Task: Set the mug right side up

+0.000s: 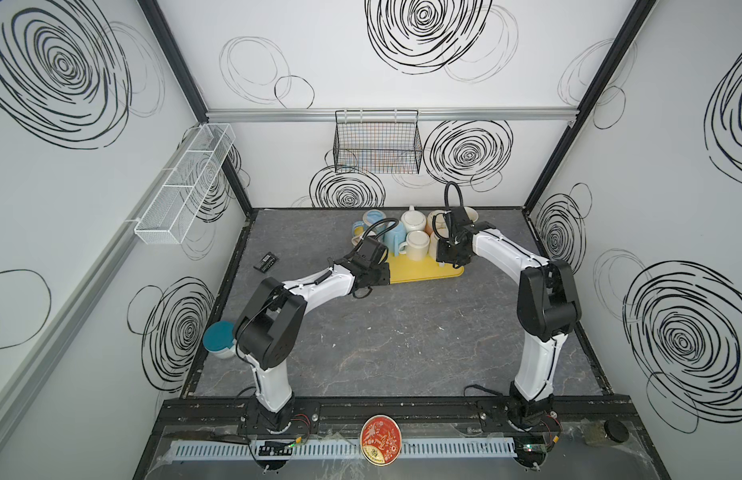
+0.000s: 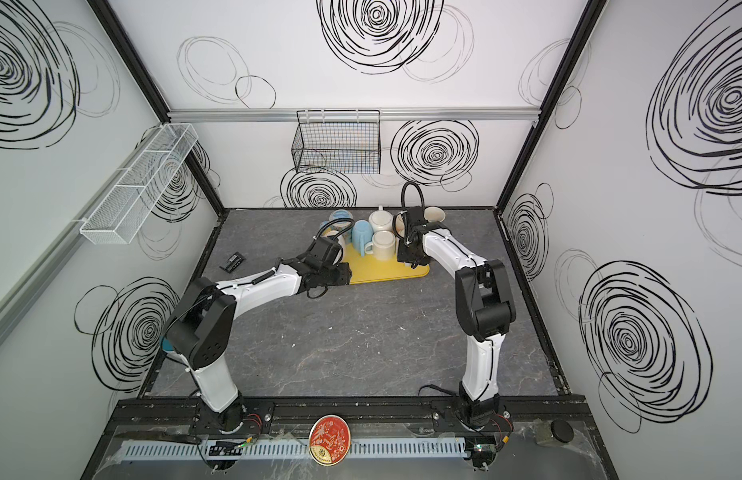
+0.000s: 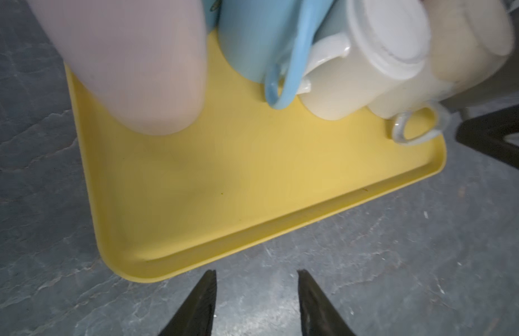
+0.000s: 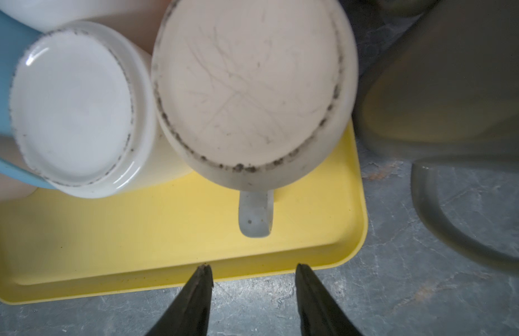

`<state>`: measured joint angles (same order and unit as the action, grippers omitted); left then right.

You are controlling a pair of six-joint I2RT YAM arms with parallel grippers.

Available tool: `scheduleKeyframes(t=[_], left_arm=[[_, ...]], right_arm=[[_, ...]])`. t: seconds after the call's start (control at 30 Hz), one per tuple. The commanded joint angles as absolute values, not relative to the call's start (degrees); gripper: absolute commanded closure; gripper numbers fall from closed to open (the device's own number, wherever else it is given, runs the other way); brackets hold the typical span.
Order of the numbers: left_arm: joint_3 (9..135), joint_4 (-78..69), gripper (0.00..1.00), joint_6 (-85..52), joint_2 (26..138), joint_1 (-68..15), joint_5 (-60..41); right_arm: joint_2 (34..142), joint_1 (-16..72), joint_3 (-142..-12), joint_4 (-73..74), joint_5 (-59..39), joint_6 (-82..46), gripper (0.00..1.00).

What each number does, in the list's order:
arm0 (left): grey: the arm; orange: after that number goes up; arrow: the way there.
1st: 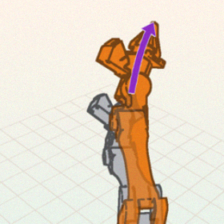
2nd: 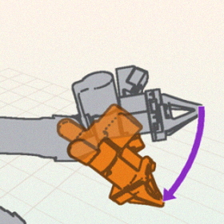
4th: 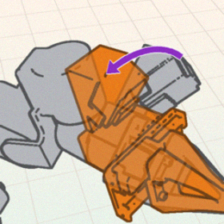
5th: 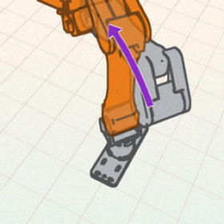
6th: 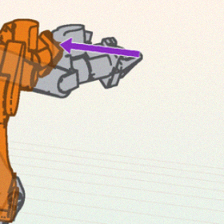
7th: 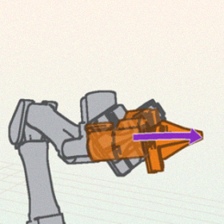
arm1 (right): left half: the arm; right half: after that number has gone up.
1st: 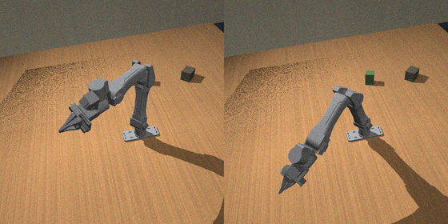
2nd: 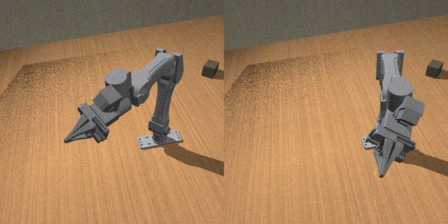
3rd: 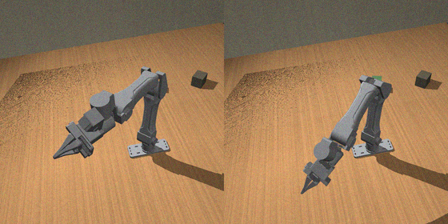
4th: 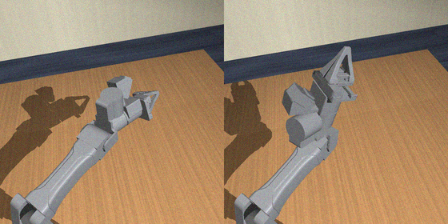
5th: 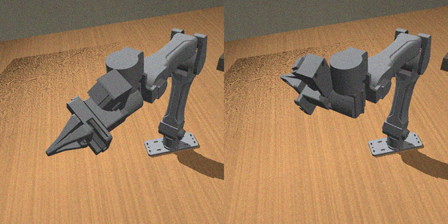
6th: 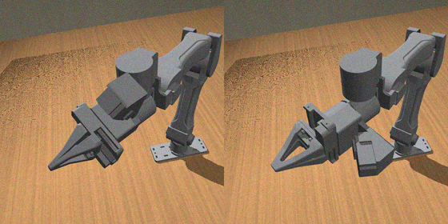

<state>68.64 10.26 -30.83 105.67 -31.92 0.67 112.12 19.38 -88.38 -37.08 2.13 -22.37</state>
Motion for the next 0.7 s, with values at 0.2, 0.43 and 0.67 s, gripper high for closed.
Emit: scheduleKeyframes(t=[0.2, 0.43, 0.67], left_arm=[[69.4, 9.4, 0.55, -30.1, 112.5, -29.0, 5.8], [68.3, 12.9, 0.56, -30.8, 115.4, -28.2, 8.9], [67.6, 20.5, 0.56, -32.7, 117.2, -25.5, 13.3]], right_arm=[[114.4, 19.3, -89.5, -38.0, 1.7, -23.2, 0.49], [113.3, 19.3, -87.2, -37.4, 1.0, -24.1, 0.50], [113.4, 19.4, -87.0, -36.8, 0.5, -24.0, 0.50]])
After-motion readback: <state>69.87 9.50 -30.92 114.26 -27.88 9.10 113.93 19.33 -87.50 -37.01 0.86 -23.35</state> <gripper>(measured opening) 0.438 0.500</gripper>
